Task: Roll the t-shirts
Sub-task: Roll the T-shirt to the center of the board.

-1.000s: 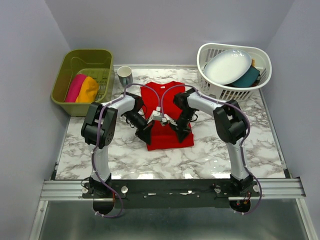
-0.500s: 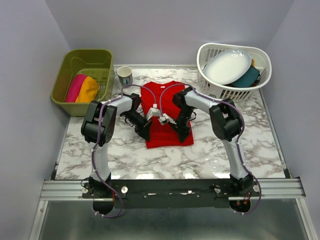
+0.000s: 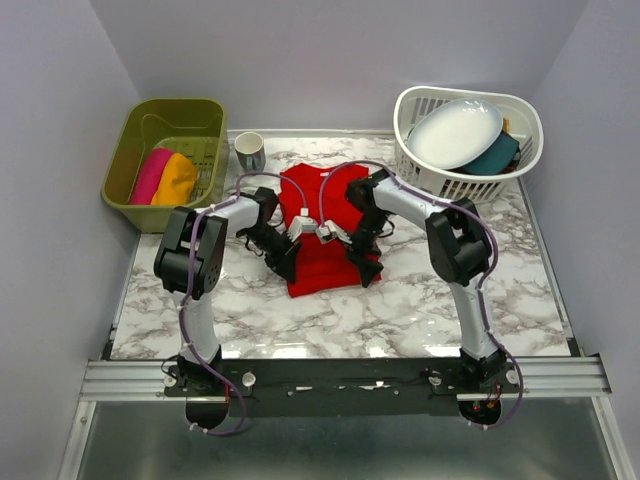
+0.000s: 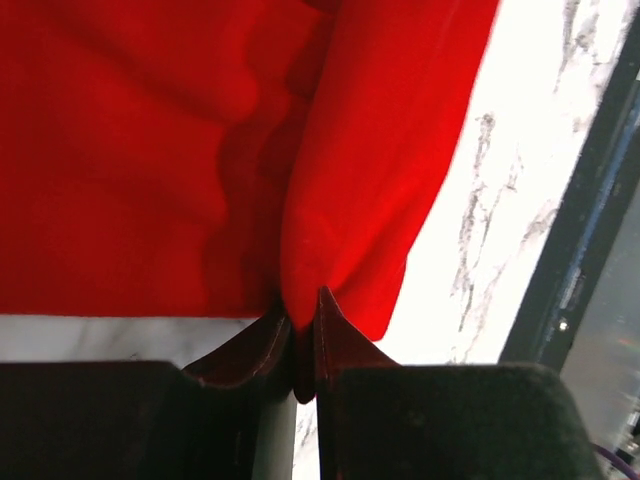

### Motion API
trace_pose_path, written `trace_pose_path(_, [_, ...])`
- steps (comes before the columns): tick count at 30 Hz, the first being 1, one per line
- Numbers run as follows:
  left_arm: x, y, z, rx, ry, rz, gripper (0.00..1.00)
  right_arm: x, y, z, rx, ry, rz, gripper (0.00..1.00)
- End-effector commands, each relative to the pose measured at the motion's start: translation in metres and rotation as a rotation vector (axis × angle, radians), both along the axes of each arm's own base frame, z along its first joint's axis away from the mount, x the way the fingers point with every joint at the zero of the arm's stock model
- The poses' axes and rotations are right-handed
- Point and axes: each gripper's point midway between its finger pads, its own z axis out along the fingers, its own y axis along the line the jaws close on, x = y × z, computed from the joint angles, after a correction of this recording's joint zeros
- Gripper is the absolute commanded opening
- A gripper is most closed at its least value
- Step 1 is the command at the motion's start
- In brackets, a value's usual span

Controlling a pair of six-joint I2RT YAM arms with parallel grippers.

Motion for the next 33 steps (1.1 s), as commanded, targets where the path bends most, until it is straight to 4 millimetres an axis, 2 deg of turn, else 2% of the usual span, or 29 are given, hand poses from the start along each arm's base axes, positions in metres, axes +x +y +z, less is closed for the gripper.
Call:
trace_pose_path(1, [0.031, 0.000, 0.009, 0.029, -0.164, 0.002, 0.19, 0.020, -0.028, 0.032, 0.007, -0.134, -0.172, 0.88])
trace_pose_path(2, [0.034, -0.001, 0.010, 0.025, -0.172, 0.000, 0.20, 0.017, -0.035, 0.024, 0.010, -0.149, -0.194, 0.88])
trace_pose_path(3, [0.036, -0.005, 0.013, 0.013, -0.176, -0.004, 0.20, 0.020, -0.041, 0.025, 0.015, -0.176, -0.225, 0.89])
trace_pose_path(4, [0.037, -0.007, 0.014, 0.010, -0.176, -0.008, 0.20, 0.019, -0.046, 0.038, 0.035, -0.231, -0.243, 0.89])
trace_pose_path(5, [0.036, -0.008, 0.014, 0.010, -0.173, -0.013, 0.20, 0.016, -0.050, 0.027, 0.044, -0.263, -0.253, 0.89])
trace_pose_path(6, [0.033, -0.011, 0.012, 0.014, -0.165, -0.022, 0.20, 0.014, -0.052, 0.025, 0.056, -0.297, -0.262, 0.89])
trace_pose_path(7, [0.032, -0.011, 0.011, 0.016, -0.160, -0.028, 0.20, 0.016, -0.053, 0.029, 0.074, -0.350, -0.279, 0.89])
trace_pose_path(8, [0.030, -0.011, 0.009, 0.023, -0.154, -0.029, 0.20, 0.035, -0.045, 0.049, 0.164, -0.495, -0.300, 0.90])
trace_pose_path(9, [0.028, -0.012, 0.006, 0.027, -0.149, -0.031, 0.20, 0.025, -0.048, 0.041, 0.174, -0.507, -0.307, 0.90])
trace_pose_path(10, [0.028, -0.011, 0.003, 0.043, -0.149, -0.028, 0.20, 0.026, -0.044, 0.047, 0.211, -0.542, -0.315, 0.90])
trace_pose_path(11, [0.028, -0.010, 0.001, 0.050, -0.143, -0.018, 0.19, 0.036, -0.036, 0.063, 0.281, -0.638, -0.319, 0.90])
trace_pose_path(15, [0.029, -0.011, -0.008, 0.069, -0.113, 0.005, 0.18, 0.014, -0.013, 0.052, 0.327, -0.635, -0.224, 0.88])
trace_pose_path(18, [0.030, -0.012, -0.008, 0.079, -0.092, 0.038, 0.15, 0.007, 0.001, 0.048, 0.339, -0.618, -0.174, 0.86])
trace_pose_path(22, [0.025, -0.008, -0.005, 0.104, -0.074, 0.061, 0.12, -0.001, 0.008, 0.038, 0.342, -0.657, -0.112, 0.85])
trace_pose_path(26, [0.013, -0.005, -0.006, 0.120, -0.035, 0.075, 0.10, -0.017, 0.010, 0.028, 0.347, -0.671, -0.057, 0.85])
trace_pose_path(27, [0.011, -0.004, -0.007, 0.123, -0.020, 0.077, 0.10, -0.026, 0.010, 0.020, 0.337, -0.660, -0.038, 0.85])
trace_pose_path(31, [0.006, -0.005, -0.009, 0.136, 0.035, 0.098, 0.07, -0.026, 0.008, 0.009, 0.303, -0.693, -0.042, 0.85])
trace_pose_path(33, [0.004, -0.004, -0.011, 0.141, 0.049, 0.107, 0.06, -0.015, 0.009, 0.009, 0.298, -0.752, -0.065, 0.85])
